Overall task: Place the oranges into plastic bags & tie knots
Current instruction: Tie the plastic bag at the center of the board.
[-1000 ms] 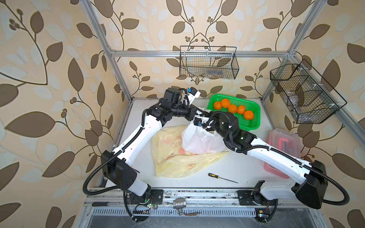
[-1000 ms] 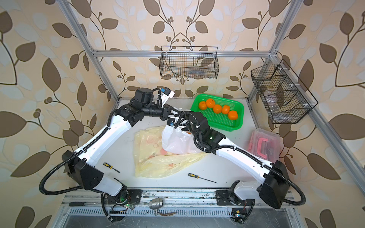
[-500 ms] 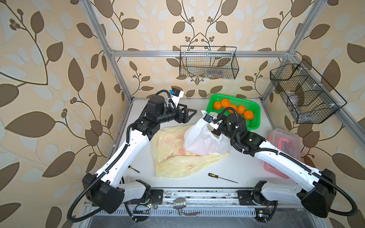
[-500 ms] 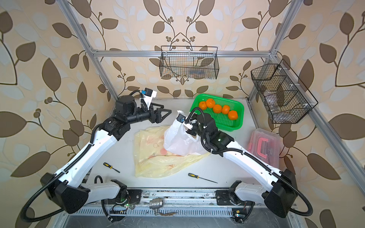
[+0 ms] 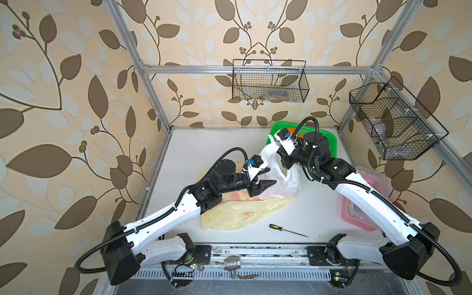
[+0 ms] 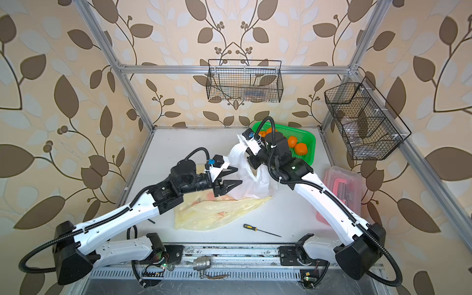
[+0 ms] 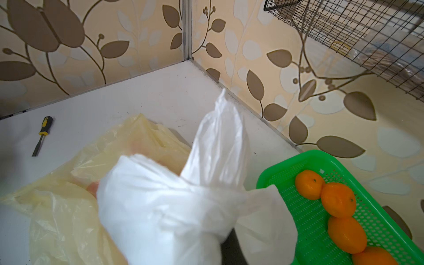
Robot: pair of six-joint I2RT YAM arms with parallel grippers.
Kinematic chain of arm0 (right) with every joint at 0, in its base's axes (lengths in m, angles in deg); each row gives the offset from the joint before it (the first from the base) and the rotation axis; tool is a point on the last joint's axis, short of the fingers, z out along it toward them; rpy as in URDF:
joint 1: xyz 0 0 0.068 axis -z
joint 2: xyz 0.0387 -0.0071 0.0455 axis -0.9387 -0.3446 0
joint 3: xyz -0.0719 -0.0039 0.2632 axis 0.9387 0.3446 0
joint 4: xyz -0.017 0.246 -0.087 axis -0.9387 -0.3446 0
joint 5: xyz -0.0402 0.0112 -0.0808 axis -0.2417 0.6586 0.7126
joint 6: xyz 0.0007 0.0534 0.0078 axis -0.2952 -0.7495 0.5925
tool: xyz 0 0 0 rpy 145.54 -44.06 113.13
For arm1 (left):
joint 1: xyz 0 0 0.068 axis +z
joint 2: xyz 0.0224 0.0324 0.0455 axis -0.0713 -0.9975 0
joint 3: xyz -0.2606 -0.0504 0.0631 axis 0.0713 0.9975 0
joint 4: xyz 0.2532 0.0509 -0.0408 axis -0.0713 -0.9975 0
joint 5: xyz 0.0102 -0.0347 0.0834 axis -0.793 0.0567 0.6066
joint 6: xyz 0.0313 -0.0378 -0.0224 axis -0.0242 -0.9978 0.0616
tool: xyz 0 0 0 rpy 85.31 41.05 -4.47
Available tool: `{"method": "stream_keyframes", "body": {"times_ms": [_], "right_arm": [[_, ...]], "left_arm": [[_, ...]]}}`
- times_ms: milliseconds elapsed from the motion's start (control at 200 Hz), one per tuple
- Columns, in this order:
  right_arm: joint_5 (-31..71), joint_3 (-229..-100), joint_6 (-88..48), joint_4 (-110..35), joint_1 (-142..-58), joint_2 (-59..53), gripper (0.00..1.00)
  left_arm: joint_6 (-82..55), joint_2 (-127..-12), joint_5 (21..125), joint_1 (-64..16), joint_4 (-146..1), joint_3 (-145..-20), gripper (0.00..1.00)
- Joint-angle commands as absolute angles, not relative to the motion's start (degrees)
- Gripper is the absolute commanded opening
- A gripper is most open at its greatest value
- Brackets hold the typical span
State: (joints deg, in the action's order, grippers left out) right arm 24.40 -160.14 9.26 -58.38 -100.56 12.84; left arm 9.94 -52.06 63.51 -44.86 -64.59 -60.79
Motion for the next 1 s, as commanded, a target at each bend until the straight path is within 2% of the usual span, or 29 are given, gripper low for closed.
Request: {"method": "stream_keyframes", "body": {"times_ms": [0, 140, 345, 450, 525, 605, 635, 860, 995], "right_arm": [[21.8, -162.9, 6.4, -62.6, -100.2, 11.9, 0.00], [21.2, -163.1, 5.3, -62.5, -100.0, 12.4, 0.00], [19.6, -163.5, 4.5, -62.7, -99.8, 12.7, 0.00], [21.1, -163.9, 4.2, -63.4, -99.7, 12.7, 0.00], [22.4, -165.1, 4.0, -65.0, -99.5, 12.2, 0.00], [22.6, -165.9, 4.0, -66.5, -99.4, 11.9, 0.00], [22.7, -166.0, 3.9, -66.9, -99.4, 11.8, 0.00], [23.0, -166.0, 3.2, -69.3, -99.1, 12.9, 0.00], [22.8, -166.0, 3.5, -71.6, -98.7, 13.3, 0.00]], "left_arm": [[13.7, -55.2, 69.8, -47.4, -51.0, -61.8, 0.50], [11.7, -59.4, 72.4, -47.6, -42.8, -60.8, 0.35], [12.2, -63.6, 76.4, -47.6, -42.2, -62.1, 0.20], [12.7, -65.2, 79.5, -47.6, -41.6, -62.2, 0.18], [13.4, -66.6, 83.7, -47.6, -41.0, -62.5, 0.19], [14.8, -69.0, 88.8, -47.5, -41.0, -64.6, 0.39], [15.5, -70.6, 90.4, -47.4, -40.8, -65.3, 0.41], [16.2, -72.9, 93.0, -44.2, -38.6, -65.9, 0.41], [15.0, -72.1, 93.5, -42.1, -38.3, -65.1, 0.34]]}}
